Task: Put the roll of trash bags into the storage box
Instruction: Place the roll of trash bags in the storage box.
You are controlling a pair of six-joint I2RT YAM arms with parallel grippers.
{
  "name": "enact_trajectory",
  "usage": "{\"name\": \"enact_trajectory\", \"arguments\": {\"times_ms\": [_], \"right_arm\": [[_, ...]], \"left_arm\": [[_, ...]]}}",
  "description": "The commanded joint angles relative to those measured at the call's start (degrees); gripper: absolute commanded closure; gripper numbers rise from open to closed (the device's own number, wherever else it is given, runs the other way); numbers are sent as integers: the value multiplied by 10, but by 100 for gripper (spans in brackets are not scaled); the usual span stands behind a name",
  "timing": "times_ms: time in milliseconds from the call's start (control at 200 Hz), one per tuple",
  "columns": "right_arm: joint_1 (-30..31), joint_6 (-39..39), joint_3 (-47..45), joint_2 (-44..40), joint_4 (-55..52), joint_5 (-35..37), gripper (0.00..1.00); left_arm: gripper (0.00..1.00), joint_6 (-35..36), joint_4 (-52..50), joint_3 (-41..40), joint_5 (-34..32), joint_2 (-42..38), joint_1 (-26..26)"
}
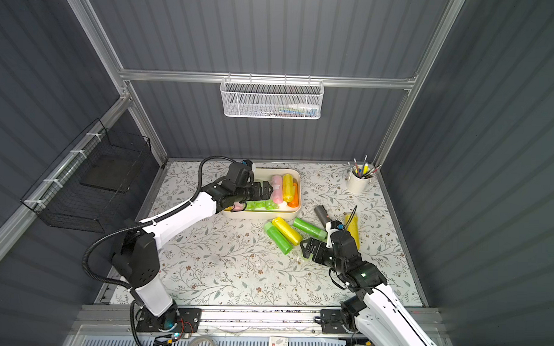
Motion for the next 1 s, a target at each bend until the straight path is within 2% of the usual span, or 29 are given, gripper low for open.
{"name": "enact_trajectory", "arguments": {"times_ms": [0,95,190,405,650,835,996], "right_arm": [[-2,-18,1,-1,-20,2,1],[0,-24,-3,6,-11,-12,1],[1,-9,-8,19,2,4,1],[13,1,2,93,59,-7,1],[95,-7,76,219,64,49,1],[143,-26,140,307,68,77,1],[163,-66,193,374,58,86,1]], "left_arm": [[0,-18,3,-74,-9,-69,-3],[0,-22,2,-138,-28,-138,-3],[0,-32,5,-199,-45,-205,-3],[0,-69,-12,-296,-21,-325,-3],[0,-82,-53,-383,-68,-458,-3],[0,-84,-93,-404,-98,-503,-3],[0,-67,-104,-404,-90,-509,-3]]}}
